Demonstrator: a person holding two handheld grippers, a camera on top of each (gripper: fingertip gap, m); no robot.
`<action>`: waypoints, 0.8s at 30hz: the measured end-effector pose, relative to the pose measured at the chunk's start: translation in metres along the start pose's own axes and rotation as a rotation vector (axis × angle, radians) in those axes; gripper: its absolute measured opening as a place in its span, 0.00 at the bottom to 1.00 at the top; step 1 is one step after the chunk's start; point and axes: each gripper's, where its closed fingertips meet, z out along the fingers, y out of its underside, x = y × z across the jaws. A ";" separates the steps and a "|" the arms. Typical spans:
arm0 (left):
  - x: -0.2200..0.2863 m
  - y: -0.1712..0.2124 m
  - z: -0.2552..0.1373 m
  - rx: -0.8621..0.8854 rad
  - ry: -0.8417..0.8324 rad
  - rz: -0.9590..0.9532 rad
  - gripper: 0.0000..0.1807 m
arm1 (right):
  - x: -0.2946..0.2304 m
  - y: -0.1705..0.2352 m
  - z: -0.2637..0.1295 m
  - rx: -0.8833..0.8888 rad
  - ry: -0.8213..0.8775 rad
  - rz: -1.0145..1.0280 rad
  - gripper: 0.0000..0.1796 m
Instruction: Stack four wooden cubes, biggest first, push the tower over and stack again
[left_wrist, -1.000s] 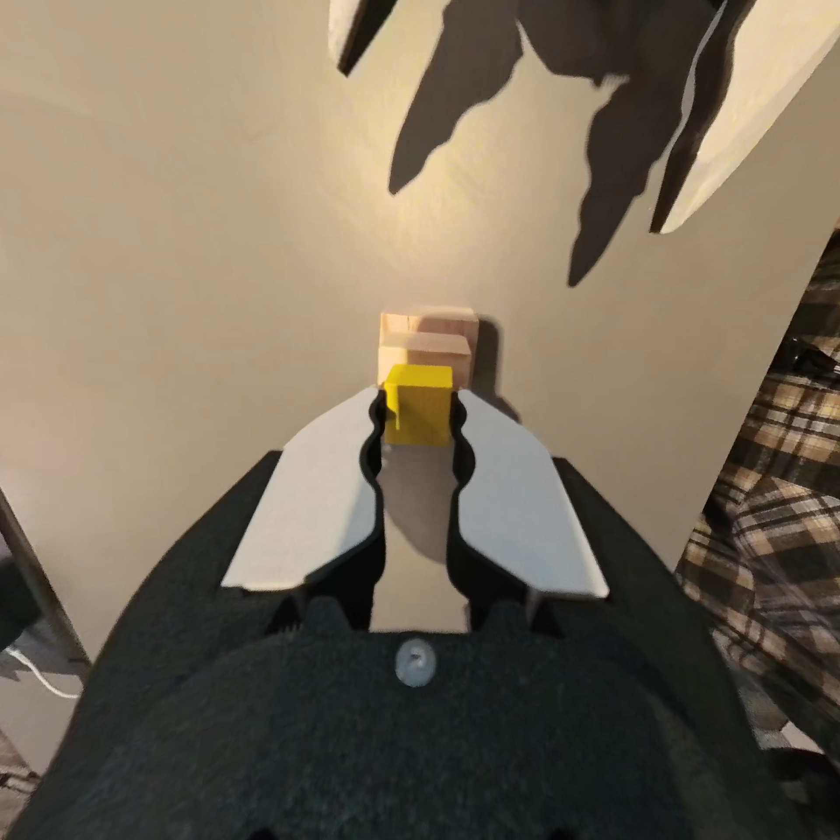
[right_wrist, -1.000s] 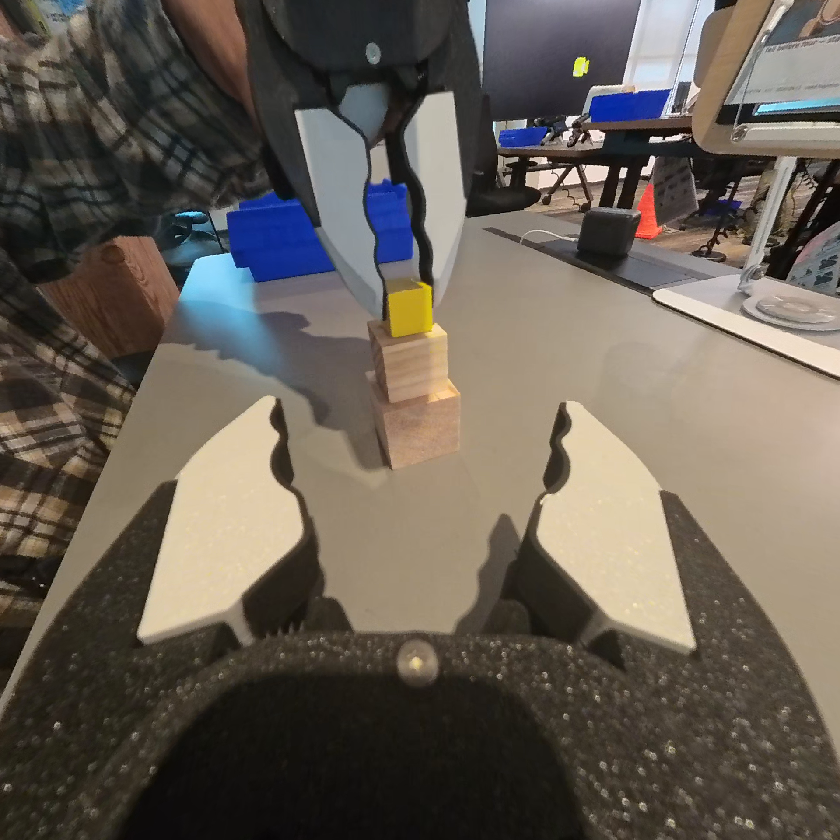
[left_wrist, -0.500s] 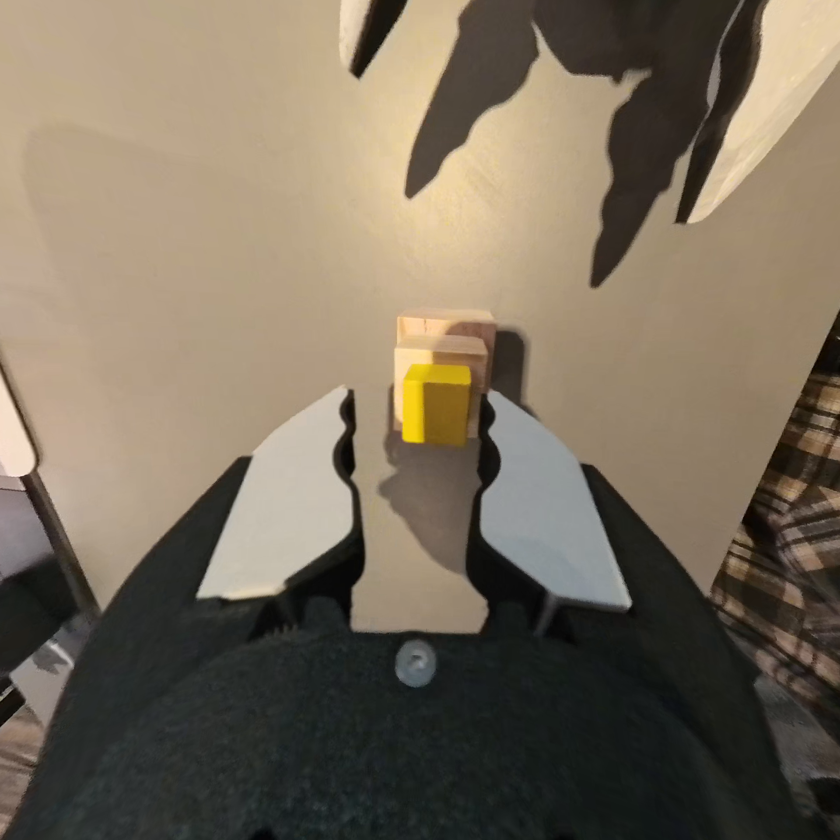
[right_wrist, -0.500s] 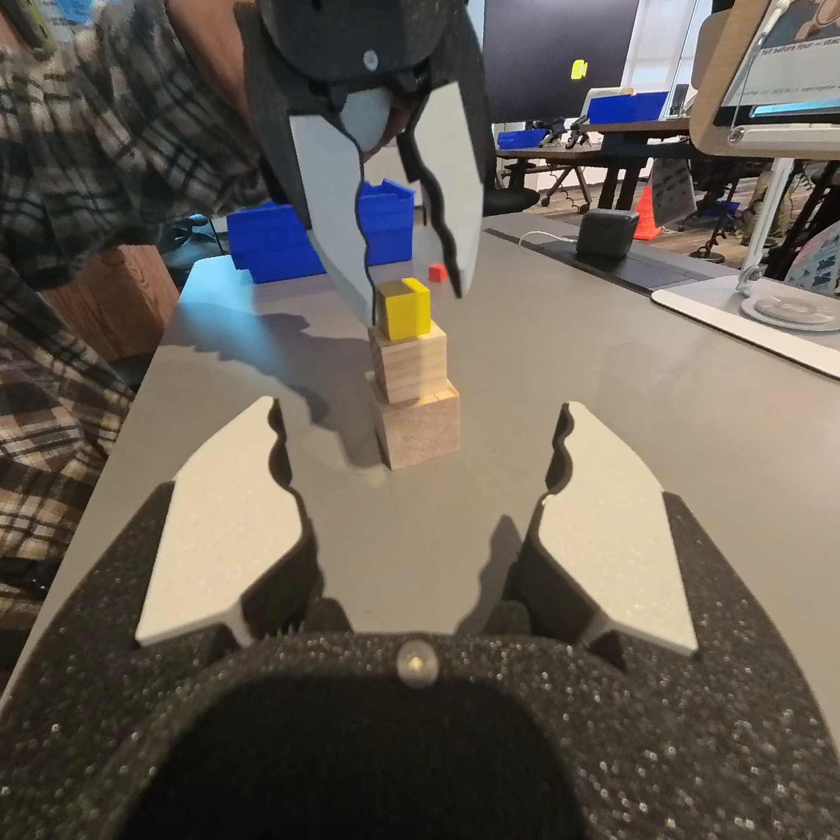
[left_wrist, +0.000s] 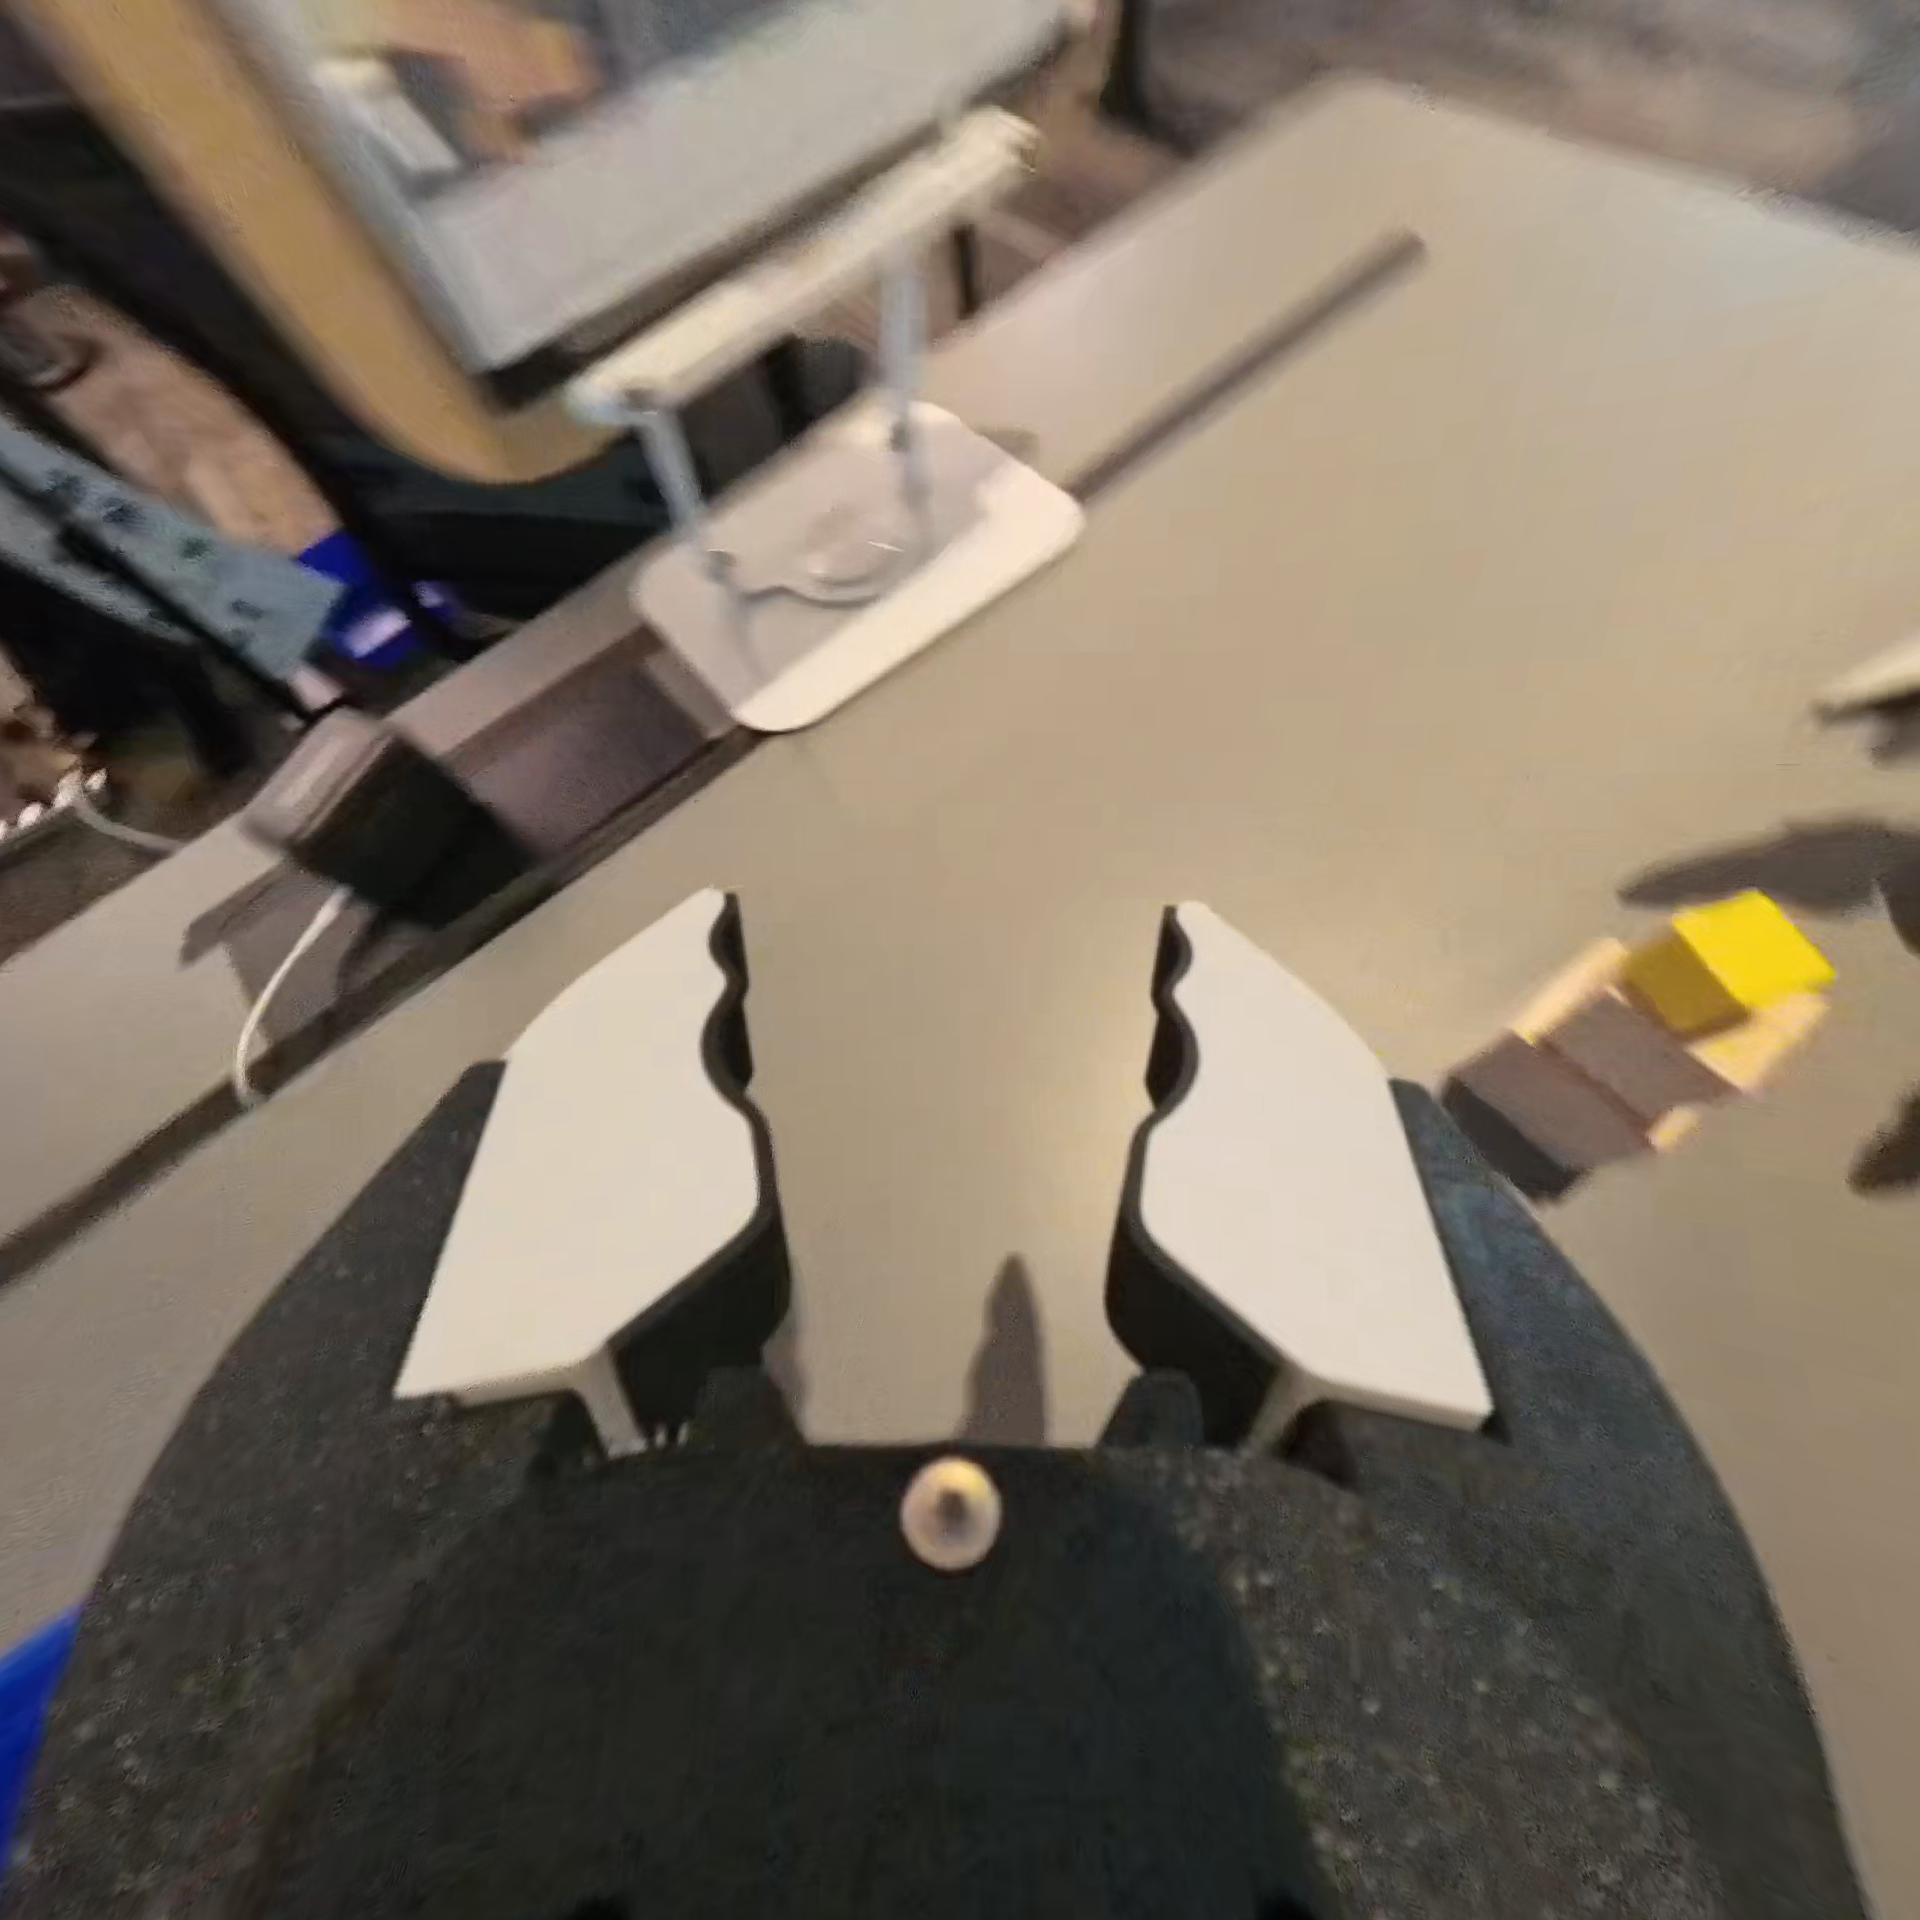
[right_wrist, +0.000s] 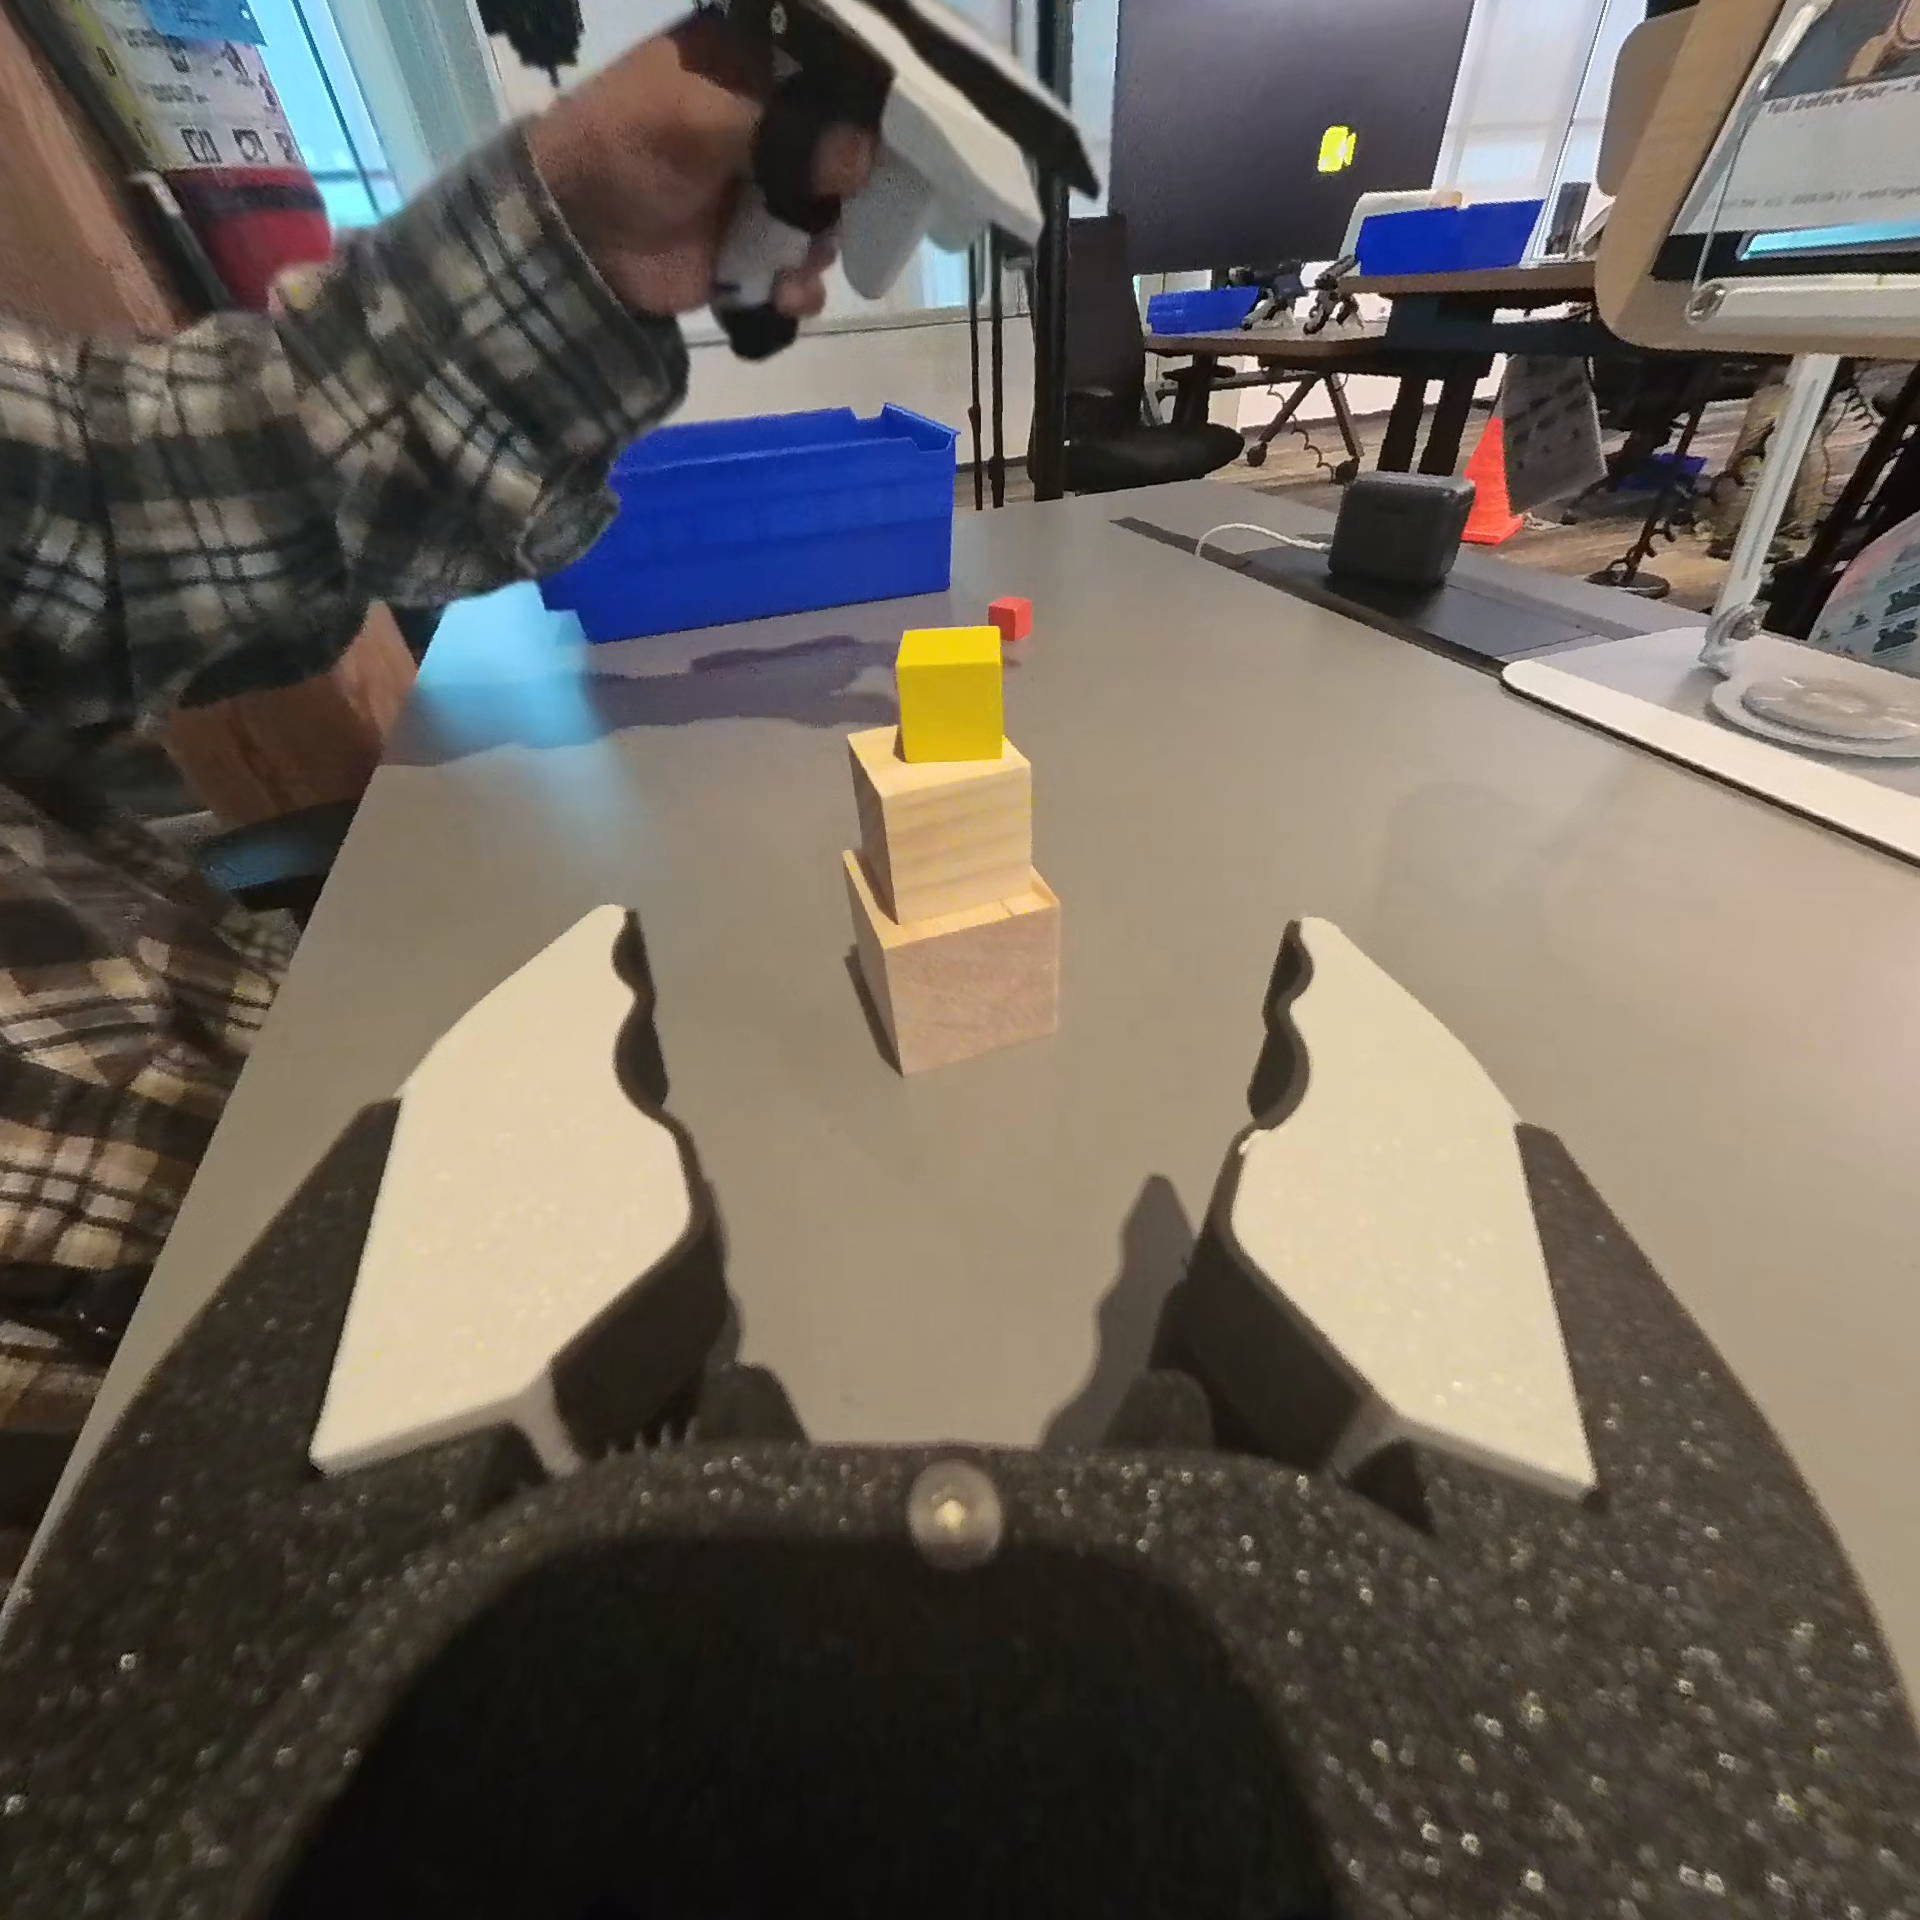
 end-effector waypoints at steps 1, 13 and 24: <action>-0.018 0.007 -0.005 0.052 -0.044 -0.076 0.40 | 0.000 0.000 0.000 -0.002 -0.001 0.000 0.62; -0.098 0.116 0.013 0.160 -0.379 -0.475 0.44 | 0.001 -0.001 0.000 0.006 0.005 0.007 0.61; -0.130 0.176 0.032 -0.028 -0.685 -0.530 0.44 | -0.001 -0.003 0.000 0.013 -0.001 0.002 0.61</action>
